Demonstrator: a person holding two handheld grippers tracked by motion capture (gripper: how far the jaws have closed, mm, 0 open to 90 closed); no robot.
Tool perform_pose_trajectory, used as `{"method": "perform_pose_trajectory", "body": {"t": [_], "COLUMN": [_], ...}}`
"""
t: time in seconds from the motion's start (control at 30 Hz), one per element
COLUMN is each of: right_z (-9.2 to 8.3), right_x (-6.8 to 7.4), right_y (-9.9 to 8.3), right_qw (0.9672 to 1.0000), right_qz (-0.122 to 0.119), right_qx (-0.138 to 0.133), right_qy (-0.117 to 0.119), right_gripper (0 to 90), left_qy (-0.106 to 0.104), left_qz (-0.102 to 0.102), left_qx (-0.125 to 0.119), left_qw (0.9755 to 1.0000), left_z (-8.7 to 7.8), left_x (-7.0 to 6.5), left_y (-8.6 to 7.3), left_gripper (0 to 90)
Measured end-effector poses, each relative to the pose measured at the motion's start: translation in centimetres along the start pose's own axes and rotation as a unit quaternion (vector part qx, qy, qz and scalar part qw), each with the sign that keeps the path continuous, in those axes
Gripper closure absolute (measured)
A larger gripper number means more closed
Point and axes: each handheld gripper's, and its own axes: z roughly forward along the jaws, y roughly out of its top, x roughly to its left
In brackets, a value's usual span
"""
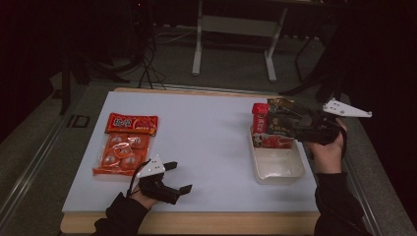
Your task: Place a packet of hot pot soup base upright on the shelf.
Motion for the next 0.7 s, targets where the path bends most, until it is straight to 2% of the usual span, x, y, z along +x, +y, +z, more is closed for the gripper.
{"method": "perform_pose_trajectory", "body": {"t": [0.07, 0.2, 0.27, 0.33, 0.43, 0.63, 0.7], "right_z": [0.3, 0.8, 1.0, 1.3, 1.5, 1.6, 1.4], "right_x": [0.9, 2.4, 3.0, 3.6, 4.5, 5.8, 6.1], "right_y": [-0.2, -0.8, -1.2, -1.8, -2.8, -4.6, -5.0], "right_qw": [0.9999, 0.9995, 0.9993, 0.9984, 0.9974, 0.9960, 0.9956], "right_qz": [-0.006, -0.004, -0.008, -0.009, -0.003, -0.014, -0.010], "right_qx": [0.003, 0.008, 0.014, 0.023, 0.027, 0.046, 0.046], "right_qy": [0.013, 0.029, 0.033, 0.052, 0.066, 0.075, 0.082], "right_gripper": [10.7, 11.7, 14.0, 14.3, 15.3, 17.3, 17.3], "left_qy": [-0.003, -0.008, -0.001, 0.001, 0.003, 0.000, -0.002], "left_qz": [0.002, -0.006, -0.009, -0.014, -0.017, -0.013, -0.012], "left_qx": [-0.002, 0.000, 0.012, 0.026, 0.031, 0.035, 0.042], "left_qw": [1.0000, 0.9999, 0.9999, 0.9996, 0.9994, 0.9993, 0.9991], "left_z": [-0.1, -0.3, -0.3, -0.3, -0.5, -0.8, -0.8], "left_x": [-0.2, -0.3, -0.3, -0.2, -0.1, 0.1, 0.2], "left_y": [0.1, 0.2, 0.3, 0.4, 0.4, 0.5, 0.6], "left_gripper": [1.2, 1.2, 1.1, 1.2, 1.2, 1.2, 1.2]}}
